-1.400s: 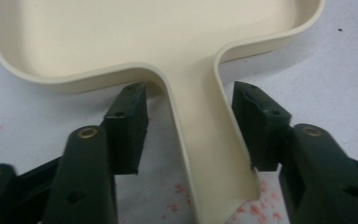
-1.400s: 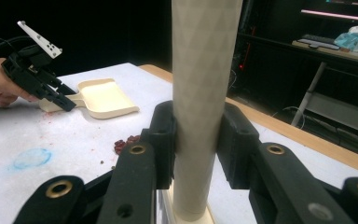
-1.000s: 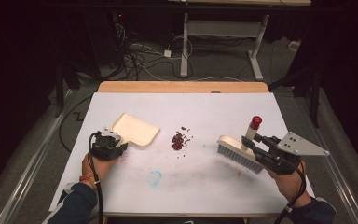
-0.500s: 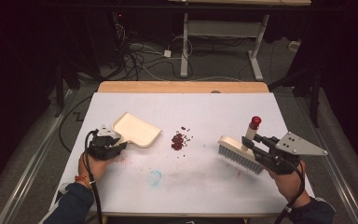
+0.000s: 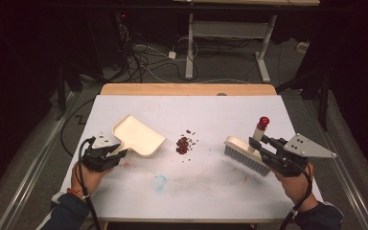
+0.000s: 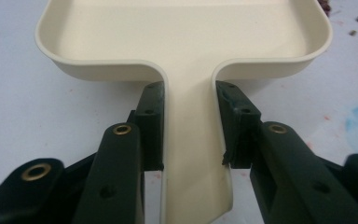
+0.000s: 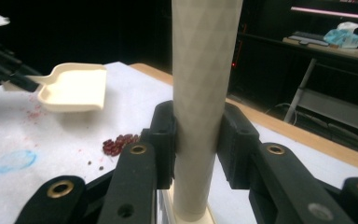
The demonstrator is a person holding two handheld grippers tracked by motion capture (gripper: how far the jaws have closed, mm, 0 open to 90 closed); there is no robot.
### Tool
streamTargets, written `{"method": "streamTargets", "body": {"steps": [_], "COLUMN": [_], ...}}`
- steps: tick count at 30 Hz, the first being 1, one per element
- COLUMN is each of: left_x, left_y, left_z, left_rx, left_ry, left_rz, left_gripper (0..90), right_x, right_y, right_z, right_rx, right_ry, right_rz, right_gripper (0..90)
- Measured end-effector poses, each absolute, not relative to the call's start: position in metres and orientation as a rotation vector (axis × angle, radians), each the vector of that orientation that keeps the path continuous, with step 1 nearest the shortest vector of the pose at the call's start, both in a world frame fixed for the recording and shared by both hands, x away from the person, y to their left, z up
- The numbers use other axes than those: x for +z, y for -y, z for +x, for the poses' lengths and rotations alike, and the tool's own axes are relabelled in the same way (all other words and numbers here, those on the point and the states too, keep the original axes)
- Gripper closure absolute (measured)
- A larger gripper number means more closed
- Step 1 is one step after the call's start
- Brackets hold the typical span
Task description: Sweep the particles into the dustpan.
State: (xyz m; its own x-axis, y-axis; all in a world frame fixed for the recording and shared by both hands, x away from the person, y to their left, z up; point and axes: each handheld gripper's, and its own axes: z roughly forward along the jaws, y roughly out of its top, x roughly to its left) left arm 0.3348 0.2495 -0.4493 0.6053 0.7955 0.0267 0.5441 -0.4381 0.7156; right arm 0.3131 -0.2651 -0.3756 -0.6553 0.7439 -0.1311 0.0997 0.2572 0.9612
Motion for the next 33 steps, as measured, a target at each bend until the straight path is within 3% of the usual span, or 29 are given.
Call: {"method": "streamTargets", "body": {"steps": [18,33], "left_x": [-0.458,-0.463], "left_y": [-0.227,-0.214], "left_z": [0.29,0.29], "left_rx": [0.287,0.27], "left_ry": [-0.943,-0.928], "left_rz": [2.31,2.34], "left_gripper": [64.0,63.9], "right_x": [-0.372,-0.386], "right_y": [0.224,0.17], "right_z": [0.363,0.437], "right_rx": [1.413,1.384], "right_ry": [-1.966,-1.96], "right_rz": [0.711,0.791], "right_gripper": [70.3,70.2]}}
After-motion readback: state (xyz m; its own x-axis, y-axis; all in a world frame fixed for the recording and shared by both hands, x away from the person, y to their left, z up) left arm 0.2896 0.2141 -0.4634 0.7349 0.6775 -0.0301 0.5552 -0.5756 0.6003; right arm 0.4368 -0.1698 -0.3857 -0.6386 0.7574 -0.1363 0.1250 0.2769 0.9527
